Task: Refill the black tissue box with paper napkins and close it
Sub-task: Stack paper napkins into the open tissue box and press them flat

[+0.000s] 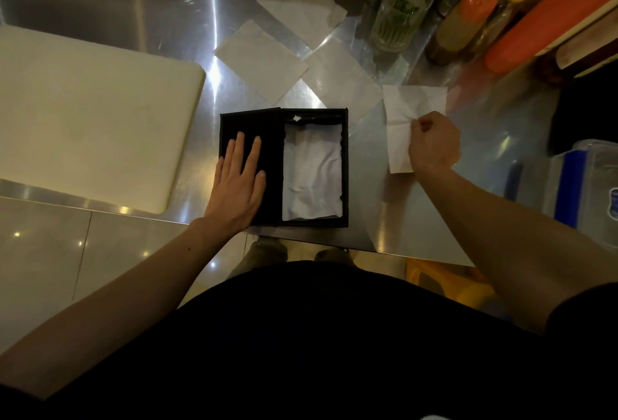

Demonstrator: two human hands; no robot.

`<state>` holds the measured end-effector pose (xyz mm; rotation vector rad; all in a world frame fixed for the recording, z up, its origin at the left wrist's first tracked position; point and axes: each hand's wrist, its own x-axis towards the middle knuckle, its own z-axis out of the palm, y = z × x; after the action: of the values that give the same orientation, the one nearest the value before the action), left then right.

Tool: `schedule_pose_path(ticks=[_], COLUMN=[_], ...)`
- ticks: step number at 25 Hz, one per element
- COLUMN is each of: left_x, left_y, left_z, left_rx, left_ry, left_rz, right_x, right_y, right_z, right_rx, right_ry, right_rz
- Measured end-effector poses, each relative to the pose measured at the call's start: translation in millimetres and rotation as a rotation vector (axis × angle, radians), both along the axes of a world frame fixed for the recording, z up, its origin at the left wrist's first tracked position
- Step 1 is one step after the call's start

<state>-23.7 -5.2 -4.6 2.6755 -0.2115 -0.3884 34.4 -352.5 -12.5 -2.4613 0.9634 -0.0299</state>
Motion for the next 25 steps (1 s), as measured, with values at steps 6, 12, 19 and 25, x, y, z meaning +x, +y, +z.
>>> schedule_pose_path(ticks=[6,12,19,25], left_x=[2.5,6.1,8.5,9.9], left_y=[4.1,8.0,9.0,8.7], left_z=[0.5,2.4,4.0,9.2], left_rx=[0.011,0.045,0.033,0.024], left_ry=[-0.040,-0.062,-0.068,-0.043], left_rz=[-0.043,-0.089,-0.112,-0.118], right_x=[-27.0,-59.0,-78.0,-80.8], right_y=[27.3,80.6,148.2,172.1], right_z=[42.8,98.9,98.2,52.6], right_rx=[0.104,0.259,0.343,0.207], right_ry=[-0.273,-0.482,-0.422,-0.132], right_rz=[0.031,0.089,0.091,0.238])
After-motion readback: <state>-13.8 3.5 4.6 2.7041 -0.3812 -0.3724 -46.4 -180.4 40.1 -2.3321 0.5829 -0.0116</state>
